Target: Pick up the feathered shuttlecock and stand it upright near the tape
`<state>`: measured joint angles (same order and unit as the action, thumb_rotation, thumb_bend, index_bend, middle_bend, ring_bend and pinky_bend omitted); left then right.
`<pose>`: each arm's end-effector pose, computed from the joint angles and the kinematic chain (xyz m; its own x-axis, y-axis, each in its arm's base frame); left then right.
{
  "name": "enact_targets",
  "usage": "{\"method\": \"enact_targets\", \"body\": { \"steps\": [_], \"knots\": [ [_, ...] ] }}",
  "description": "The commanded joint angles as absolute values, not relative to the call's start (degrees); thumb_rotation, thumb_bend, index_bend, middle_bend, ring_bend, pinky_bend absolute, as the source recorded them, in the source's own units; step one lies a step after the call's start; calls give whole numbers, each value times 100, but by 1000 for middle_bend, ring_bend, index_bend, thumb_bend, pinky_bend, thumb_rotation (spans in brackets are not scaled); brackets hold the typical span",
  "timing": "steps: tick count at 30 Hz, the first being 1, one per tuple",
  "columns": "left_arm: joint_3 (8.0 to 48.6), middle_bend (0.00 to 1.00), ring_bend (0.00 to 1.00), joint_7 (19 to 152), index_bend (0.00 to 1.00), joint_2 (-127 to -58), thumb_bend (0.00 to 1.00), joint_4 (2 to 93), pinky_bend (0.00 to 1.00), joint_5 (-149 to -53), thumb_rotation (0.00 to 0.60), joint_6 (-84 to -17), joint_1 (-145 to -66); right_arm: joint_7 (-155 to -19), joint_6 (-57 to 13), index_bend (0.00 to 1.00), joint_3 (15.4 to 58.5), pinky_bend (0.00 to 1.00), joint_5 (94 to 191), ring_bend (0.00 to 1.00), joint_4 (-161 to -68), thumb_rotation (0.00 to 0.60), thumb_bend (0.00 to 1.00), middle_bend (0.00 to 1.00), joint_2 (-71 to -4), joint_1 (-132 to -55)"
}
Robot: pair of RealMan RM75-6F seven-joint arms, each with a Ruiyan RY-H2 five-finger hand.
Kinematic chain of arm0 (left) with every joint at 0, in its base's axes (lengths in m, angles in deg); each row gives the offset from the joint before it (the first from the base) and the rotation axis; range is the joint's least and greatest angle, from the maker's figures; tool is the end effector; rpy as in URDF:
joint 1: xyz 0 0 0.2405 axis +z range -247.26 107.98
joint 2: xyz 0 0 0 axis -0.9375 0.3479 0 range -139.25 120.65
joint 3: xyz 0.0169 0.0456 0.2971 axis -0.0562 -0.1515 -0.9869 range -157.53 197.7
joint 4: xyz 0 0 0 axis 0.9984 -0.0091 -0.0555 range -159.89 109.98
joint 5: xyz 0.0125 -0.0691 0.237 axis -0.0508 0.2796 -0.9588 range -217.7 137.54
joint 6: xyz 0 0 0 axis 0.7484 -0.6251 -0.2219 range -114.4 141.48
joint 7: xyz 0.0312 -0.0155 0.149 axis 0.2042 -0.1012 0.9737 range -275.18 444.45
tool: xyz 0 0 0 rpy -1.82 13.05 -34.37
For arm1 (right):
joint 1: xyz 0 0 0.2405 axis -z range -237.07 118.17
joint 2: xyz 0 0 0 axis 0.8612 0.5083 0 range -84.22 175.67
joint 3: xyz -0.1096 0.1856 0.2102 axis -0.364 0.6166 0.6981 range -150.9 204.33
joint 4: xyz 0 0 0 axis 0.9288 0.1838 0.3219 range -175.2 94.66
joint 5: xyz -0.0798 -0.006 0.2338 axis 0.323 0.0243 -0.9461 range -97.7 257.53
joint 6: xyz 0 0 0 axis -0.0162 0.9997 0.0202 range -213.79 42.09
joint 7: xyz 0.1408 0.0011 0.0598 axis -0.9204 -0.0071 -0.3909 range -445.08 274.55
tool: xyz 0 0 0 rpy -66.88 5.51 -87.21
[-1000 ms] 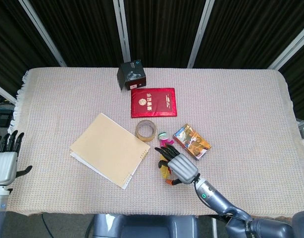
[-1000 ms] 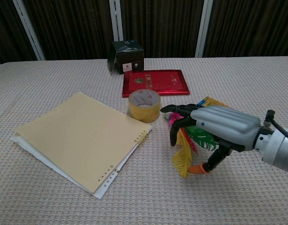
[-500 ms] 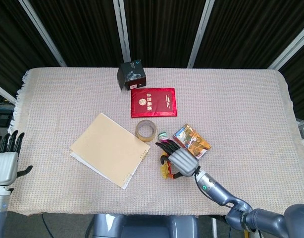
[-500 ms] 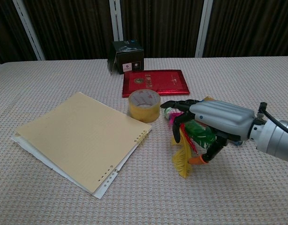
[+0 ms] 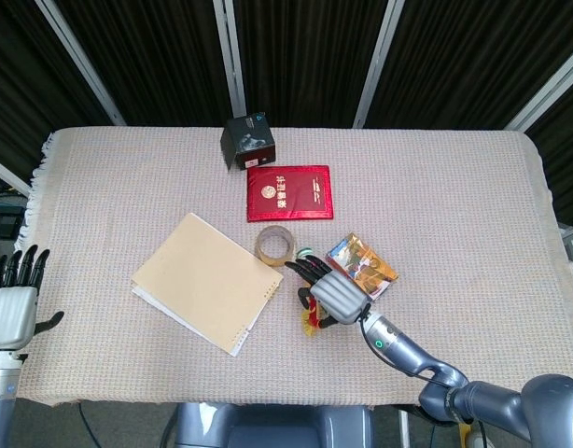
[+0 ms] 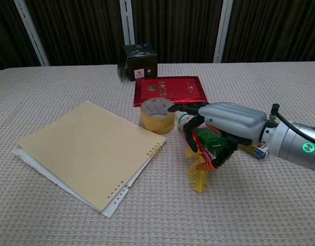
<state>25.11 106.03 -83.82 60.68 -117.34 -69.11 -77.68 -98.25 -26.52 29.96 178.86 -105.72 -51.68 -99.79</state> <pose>-0.3806 0.2261 0.0947 0.6374 0.0285 0.7700 0.7655 0.0907 -0.6370 -0.1913 -0.3554 -0.1072 0.3899 -0.2967 0.8717 -0.7414 -0.6626 0.1061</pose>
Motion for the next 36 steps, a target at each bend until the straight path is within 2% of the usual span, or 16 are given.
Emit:
{"method": "enact_targets", "body": {
  "steps": [1,6,12,21,31,36],
  "knots": [
    [2493,0,0,10640,0,-8394,0,6081,0,-11770,581,-6948,-7760,-9959,-2690,618,2939,0,17938,0,-10373,600,198,33,-5216,-10089],
    [2481,0,0,10689,0,-8399,0,6128,0,-11810,582,-6999,-7750,-10120,-2761,663,2883,0,17956,0,-10109,600,282,56,-5249,-10228],
    [2467,0,0,10668,0,-8394,0,6149,0,-11809,583,-6917,-7784,-10014,-2631,670,2933,0,17915,0,-10173,600,285,65,-5104,-10273],
    [2444,0,0,10430,0,-8264,0,6249,0,-11909,580,-6972,-7752,-9071,-2570,657,3193,0,17737,0,-11252,600,285,64,-4429,-10323],
    [2424,0,0,10226,0,-8142,0,6339,0,-11995,580,-7025,-7717,-8011,-3125,633,3693,0,17033,0,-12609,600,284,61,-3729,-10554],
    [2410,0,0,10224,0,-8135,0,6351,0,-12017,579,-6999,-7729,-7912,-3402,625,3857,0,16722,0,-12523,600,283,59,-3791,-10741]
  ]
}}
